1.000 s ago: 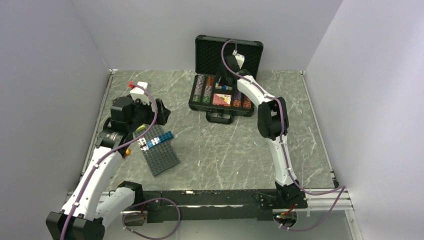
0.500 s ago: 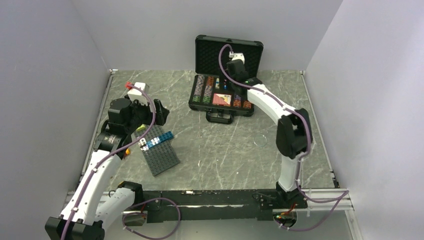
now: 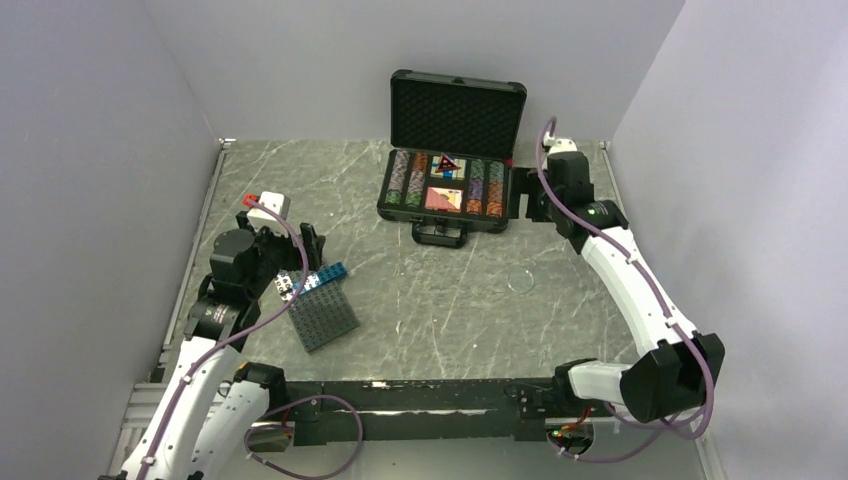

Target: Pack up texas hold em set

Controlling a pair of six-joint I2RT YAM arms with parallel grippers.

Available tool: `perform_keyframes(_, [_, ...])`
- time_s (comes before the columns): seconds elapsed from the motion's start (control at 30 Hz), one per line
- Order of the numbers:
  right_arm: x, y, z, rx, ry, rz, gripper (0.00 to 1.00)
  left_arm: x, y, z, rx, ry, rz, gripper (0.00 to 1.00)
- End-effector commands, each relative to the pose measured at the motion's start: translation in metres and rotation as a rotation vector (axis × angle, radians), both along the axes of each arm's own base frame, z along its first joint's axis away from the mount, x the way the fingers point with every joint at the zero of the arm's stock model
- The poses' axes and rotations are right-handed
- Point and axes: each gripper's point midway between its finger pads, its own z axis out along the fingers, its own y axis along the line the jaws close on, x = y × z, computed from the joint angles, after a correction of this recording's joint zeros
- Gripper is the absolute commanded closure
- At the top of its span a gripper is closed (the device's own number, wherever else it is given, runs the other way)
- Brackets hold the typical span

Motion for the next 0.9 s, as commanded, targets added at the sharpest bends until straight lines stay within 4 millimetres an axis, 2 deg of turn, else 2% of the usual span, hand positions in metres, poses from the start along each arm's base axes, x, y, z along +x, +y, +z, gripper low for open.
perform_keyframes(0.0, [-0.027,-0.008,-0.039,0.047,0.136,0.022,0.07,0.004,0.012,0.013,0.035,-0.061,0.05,0.01])
perform_keyframes(0.2, [-0.038,-0.025,-0.054,0.037,0.164,-0.049,0.05,0.005,0.013,0.012,0.044,-0.058,0.052,0.01])
perform_keyframes(0.5, [-0.052,-0.03,-0.089,0.106,0.232,-0.1,0.01,0.002,0.015,0.015,0.042,-0.077,0.062,0.01])
perform_keyframes(0.63, [-0.055,-0.036,-0.104,0.086,0.281,-0.134,0.01,0.003,0.016,0.016,0.042,-0.071,0.067,0.01])
perform_keyframes(0.87, [-0.063,-0.044,-0.115,0.059,0.321,-0.174,0.01,0.004,0.017,0.017,0.027,-0.075,0.068,0.01])
